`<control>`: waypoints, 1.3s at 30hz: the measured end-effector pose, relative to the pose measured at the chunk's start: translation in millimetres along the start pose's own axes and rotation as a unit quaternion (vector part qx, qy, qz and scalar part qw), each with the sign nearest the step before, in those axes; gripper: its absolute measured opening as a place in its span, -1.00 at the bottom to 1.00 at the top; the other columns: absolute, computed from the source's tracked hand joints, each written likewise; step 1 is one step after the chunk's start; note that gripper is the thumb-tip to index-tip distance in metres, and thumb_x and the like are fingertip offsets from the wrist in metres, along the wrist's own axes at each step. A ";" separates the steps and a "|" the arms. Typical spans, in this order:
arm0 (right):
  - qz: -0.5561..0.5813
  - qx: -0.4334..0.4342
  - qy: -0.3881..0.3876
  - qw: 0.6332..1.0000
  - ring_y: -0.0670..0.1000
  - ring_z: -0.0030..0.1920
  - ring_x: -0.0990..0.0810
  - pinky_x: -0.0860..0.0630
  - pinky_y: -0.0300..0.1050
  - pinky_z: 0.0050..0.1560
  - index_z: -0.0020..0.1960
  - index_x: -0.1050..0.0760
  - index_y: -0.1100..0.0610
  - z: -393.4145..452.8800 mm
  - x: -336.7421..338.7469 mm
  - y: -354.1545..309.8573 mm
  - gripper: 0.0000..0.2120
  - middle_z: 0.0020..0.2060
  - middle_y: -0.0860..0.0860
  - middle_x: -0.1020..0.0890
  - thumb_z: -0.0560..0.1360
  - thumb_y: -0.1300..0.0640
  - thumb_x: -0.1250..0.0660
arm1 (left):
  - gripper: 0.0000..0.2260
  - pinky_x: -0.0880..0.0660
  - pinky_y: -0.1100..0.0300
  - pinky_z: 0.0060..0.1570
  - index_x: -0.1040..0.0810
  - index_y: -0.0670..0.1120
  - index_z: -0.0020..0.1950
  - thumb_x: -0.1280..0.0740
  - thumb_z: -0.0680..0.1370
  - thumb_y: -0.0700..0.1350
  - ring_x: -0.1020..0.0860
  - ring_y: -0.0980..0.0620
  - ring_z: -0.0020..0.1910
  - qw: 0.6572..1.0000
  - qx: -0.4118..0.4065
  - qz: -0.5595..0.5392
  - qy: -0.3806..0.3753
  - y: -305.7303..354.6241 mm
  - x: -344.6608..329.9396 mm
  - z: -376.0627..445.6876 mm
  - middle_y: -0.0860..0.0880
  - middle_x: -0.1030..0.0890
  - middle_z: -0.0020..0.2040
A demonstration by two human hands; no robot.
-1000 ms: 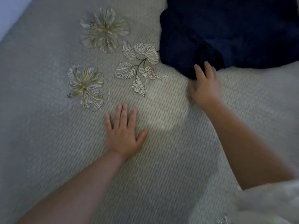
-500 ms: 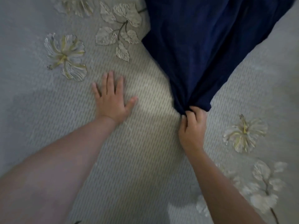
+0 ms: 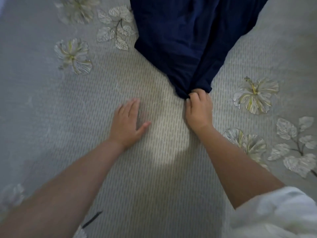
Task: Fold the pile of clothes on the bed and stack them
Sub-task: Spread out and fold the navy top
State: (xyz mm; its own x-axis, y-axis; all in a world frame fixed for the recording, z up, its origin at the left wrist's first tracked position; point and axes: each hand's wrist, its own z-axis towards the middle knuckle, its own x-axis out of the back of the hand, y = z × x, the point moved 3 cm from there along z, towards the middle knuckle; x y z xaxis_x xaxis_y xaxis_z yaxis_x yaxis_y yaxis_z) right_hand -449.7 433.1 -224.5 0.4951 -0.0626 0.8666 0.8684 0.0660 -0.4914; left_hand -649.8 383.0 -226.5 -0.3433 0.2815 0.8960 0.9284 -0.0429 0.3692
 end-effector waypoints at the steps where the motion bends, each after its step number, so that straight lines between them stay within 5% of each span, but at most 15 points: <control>1: 0.010 0.007 -0.013 1.000 0.25 0.12 -0.43 -0.26 -0.10 0.13 0.06 -0.48 0.41 -5.9 8.9 3.5 -0.79 0.09 0.28 -0.50 0.54 0.30 -0.16 | -0.18 0.16 0.16 0.41 -0.04 -0.23 0.48 0.16 0.39 0.28 -0.08 -0.10 0.48 1.000 0.015 0.003 -0.021 7.2 -7.2 -19.8 -0.19 -0.11 0.49; 5: -0.012 0.074 0.003 0.997 0.35 -0.14 -0.53 -0.46 0.05 -0.13 -0.07 -0.50 0.48 -76.2 68.2 19.1 -0.85 -0.14 0.36 -0.55 0.45 0.39 -0.23 | -0.35 0.10 -0.01 0.44 0.02 -0.25 0.49 -0.10 0.56 0.09 0.00 -0.18 0.49 0.988 -0.039 0.082 -0.126 64.8 -30.3 -98.6 -0.25 -0.02 0.50; 7: -0.019 0.063 -0.021 0.998 0.35 -0.23 -0.54 -0.48 0.07 -0.19 -0.12 -0.50 0.47 -132.6 94.8 34.6 -0.86 -0.22 0.36 -0.55 0.42 0.39 -0.22 | -0.41 -0.25 -0.20 0.30 -0.29 -0.35 0.37 -0.34 0.45 -0.08 -0.29 -0.34 0.36 0.990 -0.098 0.052 -0.083 104.1 -37.1 -135.0 -0.36 -0.32 0.36; 9: -0.023 0.043 -0.076 0.996 0.30 -0.28 -0.55 -0.43 -0.08 -0.23 -0.15 -0.50 0.46 -197.4 115.9 48.8 -0.87 -0.26 0.34 -0.55 0.40 0.39 -0.22 | -0.44 -0.38 -0.29 0.13 -0.40 -0.38 0.28 -0.44 0.35 -0.19 -0.42 -0.37 0.24 0.997 -0.069 0.007 -0.020 131.1 -41.3 -156.1 -0.39 -0.43 0.26; 12: -0.020 0.028 -0.169 0.985 0.24 -0.34 -0.56 -0.39 -0.14 -0.28 -0.20 -0.51 0.43 -288.1 133.7 57.0 -0.92 -0.32 0.29 -0.56 0.36 0.42 -0.26 | -0.45 -0.23 -0.22 0.30 -0.24 -0.33 0.40 -0.31 0.44 -0.31 -0.24 -0.34 0.38 0.999 -0.041 0.022 0.003 154.4 -46.5 -170.1 -0.36 -0.26 0.39; 15: 0.004 0.012 -0.233 0.972 0.24 -0.39 -0.55 -0.49 -0.02 -0.37 -0.26 -0.53 0.41 -344.8 138.4 53.9 -0.91 -0.37 0.26 -0.55 0.31 0.54 -0.32 | -0.48 -0.02 -0.12 0.41 -0.05 -0.17 0.50 -0.13 0.56 -0.29 0.00 -0.19 0.48 0.989 -0.058 0.103 -0.093 160.3 -68.5 -185.8 -0.21 -0.03 0.50; 19: 0.013 -0.038 -0.208 0.977 0.27 -0.24 -0.55 -0.50 0.05 -0.20 -0.16 -0.54 0.44 -358.9 151.5 51.4 -0.92 -0.25 0.30 -0.56 0.40 0.49 -0.27 | -0.69 -0.27 0.09 0.23 -0.39 -0.21 0.31 -0.10 0.58 -0.29 -0.32 -0.11 0.29 0.989 -0.078 0.042 -0.120 153.3 -65.7 -192.2 -0.17 -0.39 0.32; 24: -0.065 -0.025 -0.101 0.992 0.43 -0.02 -0.51 -0.36 0.13 0.07 -0.18 -0.57 0.39 -359.8 207.4 51.1 -0.91 -0.01 0.40 -0.53 0.34 0.40 -0.32 | -0.77 -0.39 0.03 0.03 -0.46 -0.23 0.16 -0.09 0.62 -0.18 -0.48 -0.12 0.05 0.960 -0.153 0.047 -0.228 145.1 -23.1 -216.8 -0.18 -0.54 0.09; 26: -0.062 -0.006 -0.138 0.988 0.44 0.07 -0.48 -0.36 0.17 0.15 -0.18 -0.58 0.39 -363.6 219.2 46.3 -0.93 0.02 0.38 -0.54 0.36 0.40 -0.34 | -0.79 -0.40 0.10 -0.04 -0.46 -0.23 0.13 -0.10 0.62 -0.17 -0.49 -0.10 -0.01 0.948 -0.153 0.025 -0.279 149.0 -6.5 -236.7 -0.18 -0.55 0.05; 28: 0.044 -0.100 -0.248 0.963 0.25 0.05 -0.51 -0.41 -0.17 0.13 -0.09 -0.56 0.37 -368.4 224.9 41.7 -0.88 -0.11 0.22 -0.58 0.50 0.37 -0.25 | -0.83 -0.36 0.16 -0.14 -0.45 -0.21 0.07 -0.12 0.61 -0.15 -0.49 -0.05 -0.09 0.944 -0.127 -0.003 -0.306 153.5 11.7 -247.8 -0.15 -0.55 0.00; 29: 0.119 -0.189 -0.296 0.929 0.14 -0.05 -0.49 -0.37 -0.38 -0.07 -0.10 -0.52 0.33 -370.6 228.6 39.7 -0.84 -0.21 0.13 -0.54 0.56 0.30 -0.18 | -0.86 -0.34 0.19 -0.19 -0.44 -0.18 0.02 -0.14 0.61 -0.14 -0.47 0.00 -0.13 0.943 -0.097 -0.024 -0.316 153.5 21.3 -250.4 -0.12 -0.54 -0.03; 31: 0.179 -0.298 -0.387 0.854 0.03 -0.17 -0.40 -0.28 -0.32 -0.28 -0.17 -0.42 0.25 -378.6 229.4 39.3 -0.79 -0.30 0.03 -0.43 0.60 0.20 -0.12 | -0.90 -0.30 0.28 -0.29 -0.43 -0.12 -0.01 -0.16 0.60 -0.12 -0.42 0.11 -0.22 0.932 -0.036 -0.062 -0.356 149.8 37.5 -256.8 0.01 -0.49 -0.13; 35: 0.165 -0.316 -0.516 0.779 -0.08 -0.27 -0.42 -0.36 -0.29 -0.25 -0.30 -0.40 0.15 -375.5 234.8 26.4 -0.70 -0.31 -0.02 -0.45 0.60 0.16 -0.14 | -0.89 -0.30 0.33 -0.29 -0.47 -0.07 -0.10 -0.20 0.59 -0.11 -0.39 0.16 -0.23 0.857 -0.023 0.029 -0.514 148.0 54.7 -273.7 0.05 -0.47 -0.14; 37: 0.136 -0.289 -0.500 0.805 -0.09 -0.30 -0.42 -0.36 -0.24 -0.22 -0.32 -0.43 0.14 -352.8 239.9 20.6 -0.69 -0.32 0.00 -0.47 0.59 0.16 -0.15 | -0.88 -0.35 0.29 -0.22 -0.49 -0.08 -0.10 -0.20 0.58 -0.12 -0.43 0.10 -0.16 0.876 -0.013 0.046 -0.481 148.6 64.2 -262.9 -0.02 -0.50 -0.08; 39: 0.075 -0.238 -0.383 0.889 0.01 -0.20 -0.47 -0.30 -0.19 -0.16 -0.17 -0.53 0.30 -315.3 245.7 16.2 -0.72 -0.22 0.14 -0.55 0.58 0.17 -0.16 | -0.84 -0.34 0.21 -0.13 -0.51 -0.18 -0.01 -0.18 0.59 -0.15 -0.48 -0.04 -0.03 0.948 0.013 0.014 -0.316 151.0 80.7 -237.0 -0.14 -0.53 0.01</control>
State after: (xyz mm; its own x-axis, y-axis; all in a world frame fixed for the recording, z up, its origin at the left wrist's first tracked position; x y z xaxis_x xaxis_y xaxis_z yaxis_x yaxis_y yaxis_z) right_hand -305.7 104.9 -46.9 0.6012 0.6201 0.5041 0.7974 -0.4240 -0.4294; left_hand -571.1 172.1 -40.0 -0.1724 0.7999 0.5749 0.9416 -0.0376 0.3347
